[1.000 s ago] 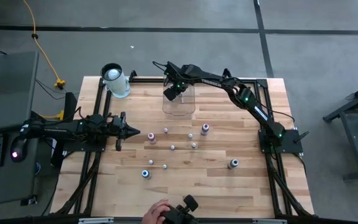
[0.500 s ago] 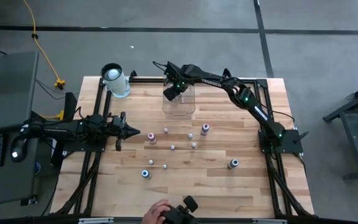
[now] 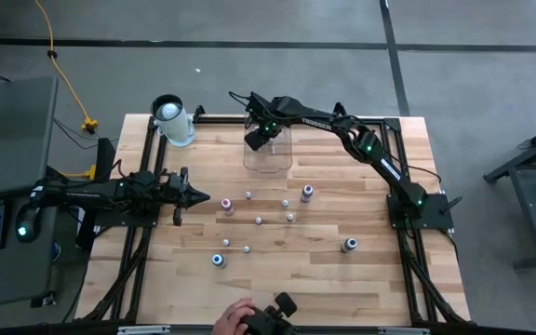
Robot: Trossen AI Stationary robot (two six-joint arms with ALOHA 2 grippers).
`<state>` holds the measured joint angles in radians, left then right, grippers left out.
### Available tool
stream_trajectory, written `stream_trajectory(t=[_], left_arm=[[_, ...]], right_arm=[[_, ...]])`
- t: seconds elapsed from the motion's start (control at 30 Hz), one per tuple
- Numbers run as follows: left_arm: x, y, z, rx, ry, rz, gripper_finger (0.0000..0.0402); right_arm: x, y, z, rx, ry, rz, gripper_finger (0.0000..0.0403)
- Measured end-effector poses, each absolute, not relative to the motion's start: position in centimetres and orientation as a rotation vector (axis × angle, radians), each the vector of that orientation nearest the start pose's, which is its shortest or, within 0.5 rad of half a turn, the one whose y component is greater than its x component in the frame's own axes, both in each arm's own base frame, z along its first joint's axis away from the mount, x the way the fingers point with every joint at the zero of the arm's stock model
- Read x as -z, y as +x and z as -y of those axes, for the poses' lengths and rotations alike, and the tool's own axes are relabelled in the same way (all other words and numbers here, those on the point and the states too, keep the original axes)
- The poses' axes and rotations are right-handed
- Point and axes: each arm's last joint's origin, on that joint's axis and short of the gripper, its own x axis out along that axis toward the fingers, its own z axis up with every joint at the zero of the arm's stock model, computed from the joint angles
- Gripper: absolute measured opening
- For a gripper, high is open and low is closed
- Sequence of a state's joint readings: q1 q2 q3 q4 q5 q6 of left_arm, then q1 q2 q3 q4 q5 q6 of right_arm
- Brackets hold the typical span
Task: Pick & Place food coloring
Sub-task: Put the small yellow food coloring bottle into the container, then put the small violet food coloring bottle into the container
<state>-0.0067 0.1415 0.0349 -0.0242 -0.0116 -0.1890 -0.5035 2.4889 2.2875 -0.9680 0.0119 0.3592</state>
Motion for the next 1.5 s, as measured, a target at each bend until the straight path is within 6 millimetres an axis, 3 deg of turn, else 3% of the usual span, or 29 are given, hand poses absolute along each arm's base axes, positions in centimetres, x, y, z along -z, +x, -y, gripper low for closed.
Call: stream_trajectory(t=[0.57, 1.0, 1.2, 1.5], left_arm=[[-16.2, 10.5, 0.0, -0.017, -0.188, -0.13, 0.0001], [-16.2, 10.4, 0.0, -0.017, -0.188, -0.13, 0.0001], [-16.2, 10.4, 0.0, -0.017, -0.188, -0.13, 0.0001], [-16.2, 10.5, 0.0, -0.017, -0.188, -0.13, 0.0001]], right_arm=[[-19.0, 45.7, 25.3, 0.652, 0.568, -1.032, 0.0151], [-24.3, 45.1, 24.5, 0.627, 0.519, -0.952, 0.0186], [-28.7, 44.2, 21.5, 0.551, 0.452, -0.94, 0.0184], [-32.3, 42.3, 14.5, 0.272, 0.289, -1.146, 0.0184]])
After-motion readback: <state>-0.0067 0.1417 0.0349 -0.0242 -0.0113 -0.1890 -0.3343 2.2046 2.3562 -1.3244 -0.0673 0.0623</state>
